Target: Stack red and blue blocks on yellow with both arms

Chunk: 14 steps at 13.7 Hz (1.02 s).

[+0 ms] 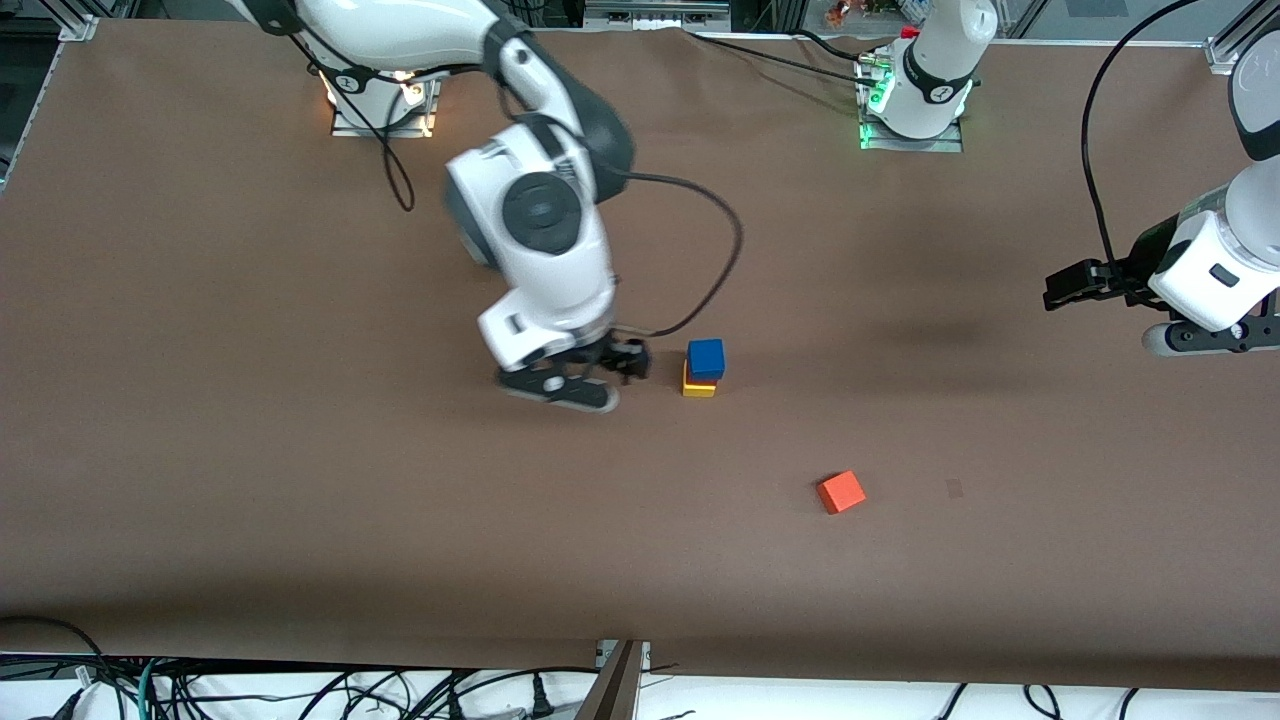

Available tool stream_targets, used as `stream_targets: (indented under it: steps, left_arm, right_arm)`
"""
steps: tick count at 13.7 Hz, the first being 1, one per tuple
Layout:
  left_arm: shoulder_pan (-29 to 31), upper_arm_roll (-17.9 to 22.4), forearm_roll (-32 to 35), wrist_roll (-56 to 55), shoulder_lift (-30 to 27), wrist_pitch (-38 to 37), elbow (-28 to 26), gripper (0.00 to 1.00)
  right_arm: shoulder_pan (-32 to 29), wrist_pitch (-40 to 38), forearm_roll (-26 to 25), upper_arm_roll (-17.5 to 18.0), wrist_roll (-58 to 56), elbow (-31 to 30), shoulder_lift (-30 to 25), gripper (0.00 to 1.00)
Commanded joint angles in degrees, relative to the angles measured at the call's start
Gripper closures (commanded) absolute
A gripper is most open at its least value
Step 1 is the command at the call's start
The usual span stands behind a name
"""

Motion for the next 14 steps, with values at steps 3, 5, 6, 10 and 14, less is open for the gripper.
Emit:
stream_targets:
  steps: [3,5,6,10,14]
  left_arm:
    - [0.38,-0.37,0.91,1.11,-0.02,0.29,0.28,0.0]
    - [0.38,-0.37,1.08,1.11,-0.02,0.29,0.36,0.0]
    - [0.38,-0.37,1.08,1.11,-0.02,0.29,0.36,0.0]
    - [0.47,-0.37,1.08,1.11,-0.02,0.29,0.36,0.0]
    - [0.47,-0.28,1.08,1.11,-0.02,0.29,0.36,0.0]
  right_arm:
    - [-10.73,-6.1,1.66,0.68,-11.25,-10.27,-9.57,0.0]
    - [-12.76,-3.83,1.92,0.15,-14.77,-19.23,-16.34,0.0]
    - [-14.08,-3.64,2.53,0.15,-18.27,-21.97,-18.72,0.0]
    - [-19.78,-4.34,2.98,0.15,-27.85,-28.91,-26.62,0.0]
    - [-23.84,-3.99,2.1,-0.11,-35.52,-39.73,-37.52,0.0]
